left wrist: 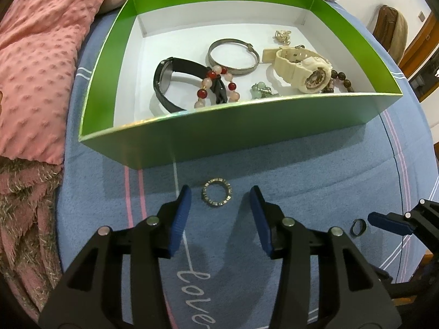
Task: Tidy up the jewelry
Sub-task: 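Grasp the silver ring with the left gripper while the right grasps the small black ring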
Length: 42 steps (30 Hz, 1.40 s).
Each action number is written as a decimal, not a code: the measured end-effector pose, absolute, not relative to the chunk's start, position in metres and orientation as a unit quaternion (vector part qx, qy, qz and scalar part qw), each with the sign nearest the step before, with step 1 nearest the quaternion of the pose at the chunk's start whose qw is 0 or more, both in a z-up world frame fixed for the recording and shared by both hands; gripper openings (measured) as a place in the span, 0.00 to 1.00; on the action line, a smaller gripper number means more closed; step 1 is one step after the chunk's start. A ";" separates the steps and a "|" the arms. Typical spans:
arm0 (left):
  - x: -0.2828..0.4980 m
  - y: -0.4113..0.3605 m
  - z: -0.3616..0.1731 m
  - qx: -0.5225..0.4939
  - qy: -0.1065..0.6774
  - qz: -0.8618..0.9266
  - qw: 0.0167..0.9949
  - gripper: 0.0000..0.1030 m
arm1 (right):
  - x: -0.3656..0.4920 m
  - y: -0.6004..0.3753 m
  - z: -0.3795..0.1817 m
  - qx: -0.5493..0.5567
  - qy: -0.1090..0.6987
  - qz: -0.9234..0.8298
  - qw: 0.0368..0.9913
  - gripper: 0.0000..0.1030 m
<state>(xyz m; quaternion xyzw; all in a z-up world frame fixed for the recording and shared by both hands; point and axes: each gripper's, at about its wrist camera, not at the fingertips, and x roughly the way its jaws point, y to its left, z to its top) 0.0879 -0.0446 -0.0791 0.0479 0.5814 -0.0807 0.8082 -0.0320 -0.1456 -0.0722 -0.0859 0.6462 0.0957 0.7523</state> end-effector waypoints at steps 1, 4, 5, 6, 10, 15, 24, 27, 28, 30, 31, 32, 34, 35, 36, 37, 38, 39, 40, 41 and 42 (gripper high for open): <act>0.088 -0.044 -0.079 0.047 0.582 -0.080 0.808 0.44 | -0.032 -0.144 -0.074 -0.095 0.645 0.091 0.753 0.47; 0.087 -0.039 -0.079 0.044 0.581 -0.080 0.809 0.44 | -0.032 -0.144 -0.079 -0.100 0.647 0.084 0.751 0.43; 0.087 -0.039 -0.079 0.044 0.581 -0.080 0.809 0.44 | -0.033 -0.144 -0.079 -0.100 0.646 0.083 0.753 0.38; 0.087 -0.039 -0.079 0.044 0.581 -0.079 0.809 0.44 | -0.033 -0.144 -0.079 -0.101 0.645 0.082 0.753 0.30; 0.086 -0.038 -0.079 0.046 0.580 -0.079 0.809 0.45 | -0.033 -0.145 -0.079 -0.097 0.644 0.083 0.754 0.20; 0.085 -0.040 -0.080 0.054 0.578 -0.080 0.810 0.44 | -0.034 -0.142 -0.082 -0.096 0.643 0.084 0.755 0.20; 0.085 -0.028 -0.079 0.026 0.579 -0.085 0.811 0.21 | -0.030 -0.157 -0.069 -0.089 0.644 0.085 0.755 0.20; 0.082 -0.020 -0.078 0.018 0.578 -0.086 0.811 0.21 | -0.030 -0.163 -0.066 -0.087 0.644 0.085 0.755 0.20; 0.080 -0.017 -0.078 0.014 0.579 -0.086 0.811 0.21 | -0.030 -0.163 -0.066 -0.086 0.644 0.085 0.755 0.20; 0.076 -0.011 -0.078 0.006 0.580 -0.089 0.810 0.20 | -0.030 -0.164 -0.066 -0.086 0.644 0.085 0.755 0.20; 0.073 -0.007 -0.077 0.000 0.580 -0.092 0.809 0.20 | -0.030 -0.165 -0.066 -0.085 0.645 0.086 0.755 0.20; 0.070 -0.003 -0.075 -0.005 0.579 -0.096 0.809 0.21 | -0.030 -0.166 -0.066 -0.084 0.645 0.086 0.755 0.20; 0.062 0.001 -0.068 -0.014 0.574 -0.106 0.812 0.21 | -0.030 -0.168 -0.064 -0.080 0.646 0.085 0.755 0.20; 0.058 0.004 -0.065 -0.017 0.572 -0.109 0.813 0.21 | -0.030 -0.169 -0.062 -0.079 0.645 0.085 0.755 0.20; 0.055 0.007 -0.062 -0.019 0.570 -0.111 0.814 0.21 | -0.030 -0.168 -0.060 -0.078 0.644 0.085 0.756 0.20; 0.052 0.010 -0.060 -0.021 0.569 -0.113 0.815 0.21 | -0.031 -0.167 -0.061 -0.077 0.643 0.085 0.757 0.20; 0.048 0.013 -0.058 -0.024 0.567 -0.116 0.815 0.21 | -0.031 -0.168 -0.059 -0.076 0.641 0.086 0.759 0.20; 0.046 0.015 -0.056 -0.027 0.567 -0.118 0.815 0.21 | -0.031 -0.168 -0.056 -0.075 0.639 0.086 0.761 0.20; 0.044 0.014 -0.054 -0.028 0.567 -0.118 0.815 0.21 | -0.030 -0.169 -0.053 -0.074 0.636 0.086 0.763 0.20; 0.042 0.015 -0.053 -0.028 0.567 -0.118 0.815 0.21 | -0.031 -0.170 -0.051 -0.073 0.635 0.087 0.764 0.20; 0.042 0.016 -0.052 -0.027 0.566 -0.117 0.815 0.21 | -0.031 -0.171 -0.049 -0.073 0.633 0.087 0.765 0.20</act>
